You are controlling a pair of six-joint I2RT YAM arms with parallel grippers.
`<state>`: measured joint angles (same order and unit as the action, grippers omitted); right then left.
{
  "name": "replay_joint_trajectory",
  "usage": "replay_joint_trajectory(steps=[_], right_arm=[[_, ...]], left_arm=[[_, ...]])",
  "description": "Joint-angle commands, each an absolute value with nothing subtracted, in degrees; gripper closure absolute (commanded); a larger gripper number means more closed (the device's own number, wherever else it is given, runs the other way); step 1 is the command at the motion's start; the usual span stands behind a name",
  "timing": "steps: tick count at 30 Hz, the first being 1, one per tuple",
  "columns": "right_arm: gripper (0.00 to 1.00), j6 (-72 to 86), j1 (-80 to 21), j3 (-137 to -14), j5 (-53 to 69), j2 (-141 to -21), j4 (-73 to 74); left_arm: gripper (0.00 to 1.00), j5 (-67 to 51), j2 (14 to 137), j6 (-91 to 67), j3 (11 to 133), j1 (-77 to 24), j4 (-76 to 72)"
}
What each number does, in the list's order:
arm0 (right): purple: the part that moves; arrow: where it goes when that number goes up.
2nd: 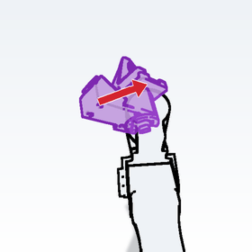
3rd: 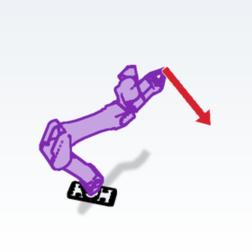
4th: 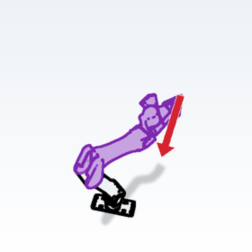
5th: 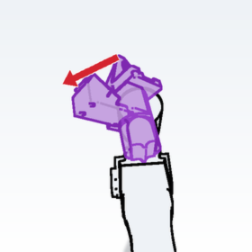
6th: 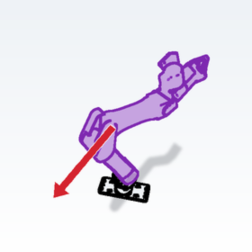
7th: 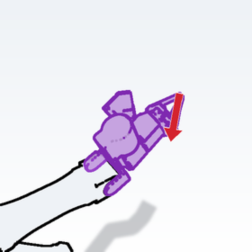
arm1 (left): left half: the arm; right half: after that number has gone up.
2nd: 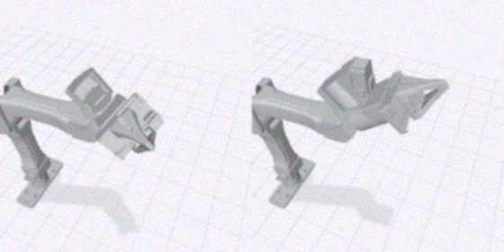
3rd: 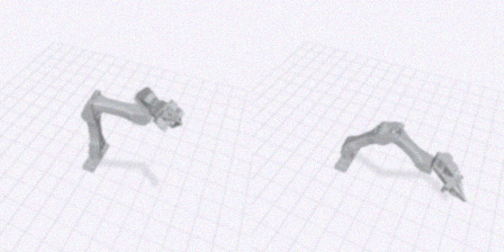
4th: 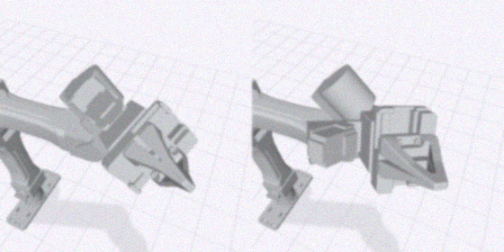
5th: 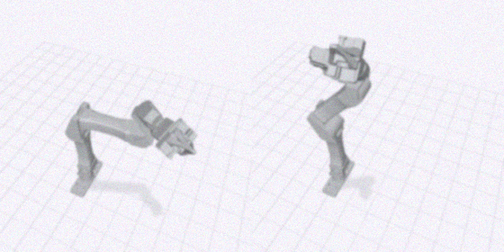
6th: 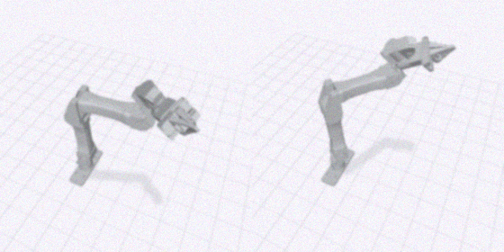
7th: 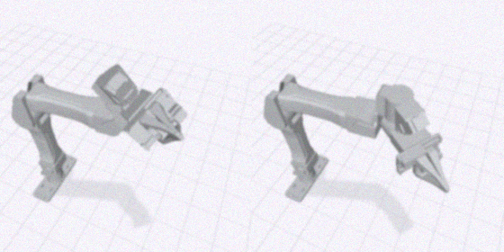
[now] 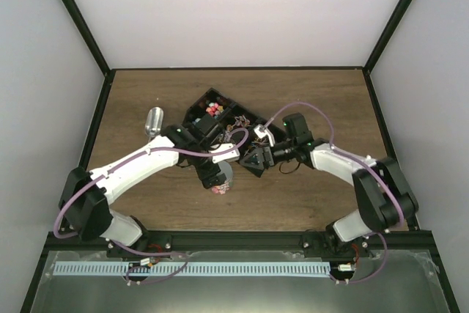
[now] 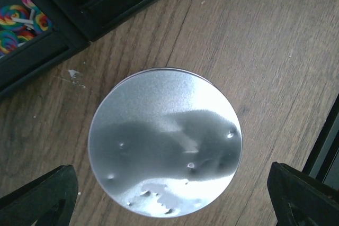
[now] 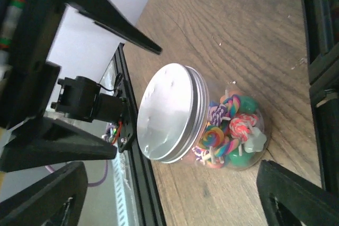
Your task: Pack the candies
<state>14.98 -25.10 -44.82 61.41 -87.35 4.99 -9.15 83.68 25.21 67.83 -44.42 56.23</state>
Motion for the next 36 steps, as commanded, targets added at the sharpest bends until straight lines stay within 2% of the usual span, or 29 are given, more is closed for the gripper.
replay_joint_trajectory(steps=[1,3,9,13,16,19,23,28,32,36], right_arm=[[0.07,10.0,-24.2,-39.8,57.1,-77.4,-1.4],[0.01,7.1,-24.2,-35.7,53.0,-70.7,-4.7],[0.0,-7.1,-24.3,-23.8,39.8,-51.0,-12.5],[0.0,-6.5,-24.3,-23.3,36.4,-45.9,-11.6],[0.0,-3.0,-24.3,-27.2,44.9,-47.3,-6.8],[0.0,6.8,-24.3,-28.4,50.7,-51.6,-6.7],[0.02,15.8,-24.3,-27.1,55.9,-56.1,-9.5],[0.05,10.9,-24.5,-22.5,53.4,-56.7,-14.8],[0.05,10.6,-26.1,-19.9,55.1,-60.4,-18.8],[0.11,10.8,-27.7,-20.6,57.7,-66.1,-19.7]], left_arm=[[0.0,-8.0,84.6,22.4,66.4,-45.1,53.7],[0.0,-7.8,84.4,22.4,65.7,-45.2,52.6],[0.0,-7.3,85.1,23.2,63.9,-45.9,50.4],[0.0,-8.1,85.5,23.7,63.5,-46.1,49.4],[0.0,-8.1,86.2,24.0,62.6,-46.2,48.7],[0.0,-7.6,86.8,24.2,62.1,-46.3,47.5],[0.08,-6.2,86.7,25.6,60.8,-46.3,47.4],[0.2,-6.4,83.1,28.2,57.0,-46.1,47.6],[0.2,-5.1,80.5,32.3,53.6,-45.7,48.2],[0.17,-6.9,78.3,37.7,52.7,-45.0,50.4]])
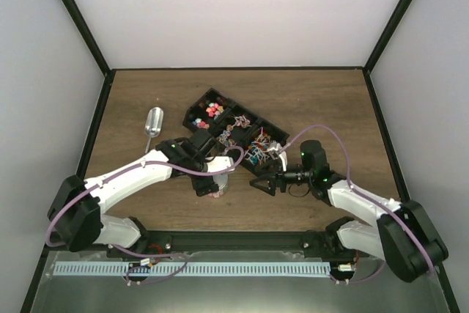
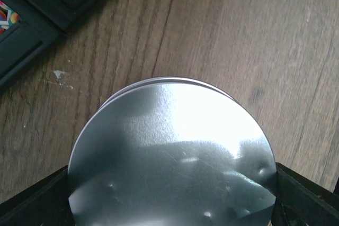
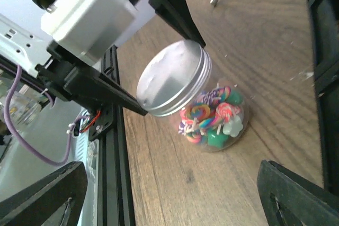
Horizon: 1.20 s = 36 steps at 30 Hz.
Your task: Pack the candies
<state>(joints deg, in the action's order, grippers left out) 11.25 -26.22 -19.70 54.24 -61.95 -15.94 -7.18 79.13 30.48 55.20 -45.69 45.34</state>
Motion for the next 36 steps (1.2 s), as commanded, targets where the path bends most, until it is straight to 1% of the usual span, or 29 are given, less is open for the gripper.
replay_joint_trajectory(steps=[1,5,8,11,13,15,16,17,19,23,26,30,36], right_arm=[[0.12,10.6,-28.0,-21.1,58.3,-67.6,-19.9],[0.22,10.8,-29.0,-21.2,58.8,-71.5,-23.5],[0.23,11.7,-30.3,-19.9,58.5,-73.1,-28.3],[0.2,13.1,-32.9,-18.4,55.2,-74.5,-34.5],[0.15,13.2,-35.3,-16.6,51.3,-74.5,-39.1],[0.12,12.5,-38.0,-14.6,46.7,-74.6,-43.2],[0.07,12.2,-39.2,-13.1,44.9,-74.9,-45.5],[0.04,12.0,-40.8,-11.8,42.8,-75.2,-48.0],[0.01,11.3,-43.9,-9.6,37.6,-76.1,-53.4],[0.0,10.3,-48.7,-7.3,31.1,-82.4,-66.5],[0.0,9.0,-51.7,-8.5,25.9,-88.4,-74.1],[0.0,9.9,-53.7,-11.3,20.9,-95.4,-80.4],[0.0,5.1,-56.1,-11.8,17.5,-104.0,-88.2]], left_arm=[[0.15,-7.8,77.8,39.8,52.7,-45.1,50.8],[0.08,-10.5,75.8,47.3,52.3,-45.0,50.1],[0.06,-10.0,75.6,50.1,52.2,-44.9,47.9],[0.04,-10.2,75.3,49.4,52.7,-44.5,46.9],[0.0,-11.9,74.2,46.7,53.2,-44.4,47.2],[0.0,-14.8,72.8,43.8,53.8,-44.2,48.6],[0.0,-16.0,72.2,42.3,53.9,-44.2,48.9],[0.0,-16.7,71.6,40.8,53.9,-44.2,49.1],[0.0,-17.1,71.1,38.0,54.2,-44.2,49.4],[0.0,-16.8,70.5,31.9,54.4,-43.6,48.5],[0.0,-17.3,68.9,30.2,53.8,-43.1,48.0],[0.0,-15.0,67.3,29.2,53.3,-42.4,47.6],[0.0,-15.3,67.7,29.7,53.6,-42.0,49.7]])
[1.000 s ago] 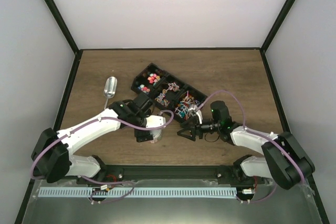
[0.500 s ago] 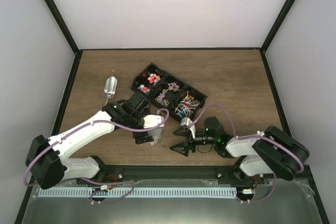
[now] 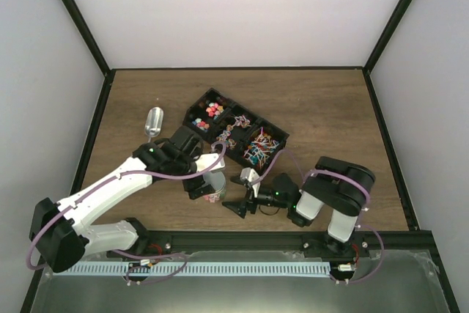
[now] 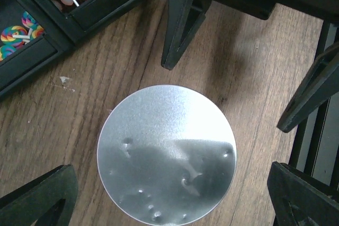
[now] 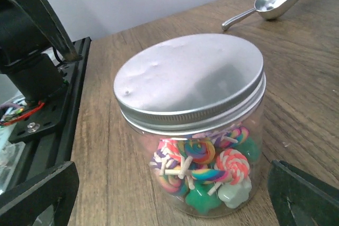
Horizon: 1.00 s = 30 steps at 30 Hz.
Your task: Pack the candies
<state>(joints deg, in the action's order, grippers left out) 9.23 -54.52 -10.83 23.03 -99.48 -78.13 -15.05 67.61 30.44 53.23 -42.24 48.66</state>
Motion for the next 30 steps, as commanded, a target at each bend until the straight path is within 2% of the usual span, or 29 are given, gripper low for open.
replay_joint_trajectory(steps=[1,18,30], right_arm=[[0.0,4.6,-56.2,-12.1,17.0,-105.3,-89.0],[0.0,-1.1,-57.5,-19.8,16.5,-120.3,-99.5],[0.04,-1.8,-57.5,-23.4,16.7,-124.1,-102.3]], left_arm=[[0.0,-15.6,68.0,30.0,53.8,-41.9,50.0],[0.0,-16.4,72.0,30.3,53.7,-42.0,49.4],[0.0,-16.1,75.1,29.5,54.1,-41.9,47.9]])
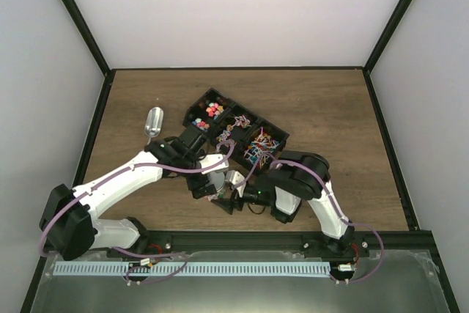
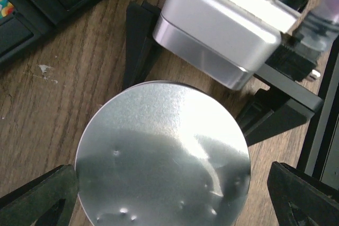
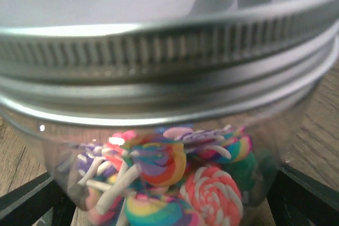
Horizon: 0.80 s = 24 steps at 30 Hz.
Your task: Pack the candies
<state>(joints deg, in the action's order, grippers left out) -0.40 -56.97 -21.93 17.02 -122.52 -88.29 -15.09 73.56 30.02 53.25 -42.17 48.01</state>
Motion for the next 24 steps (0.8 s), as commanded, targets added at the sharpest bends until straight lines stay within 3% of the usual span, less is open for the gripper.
replay_joint_trajectory(steps=[1,14,24], right_arm=[[0.04,-1.9,-57.4,-23.7,17.0,-124.1,-102.5],[0.0,-3.3,-57.5,-24.7,18.0,-124.4,-107.5],[0.06,-3.2,-57.5,-24.8,18.6,-121.8,-107.8]], left_arm=[[0.0,-16.2,75.2,29.5,54.1,-42.0,47.9],[0.0,-16.6,74.8,30.7,53.4,-41.1,49.2],[0.0,-15.4,74.6,32.2,54.3,-40.7,50.7]])
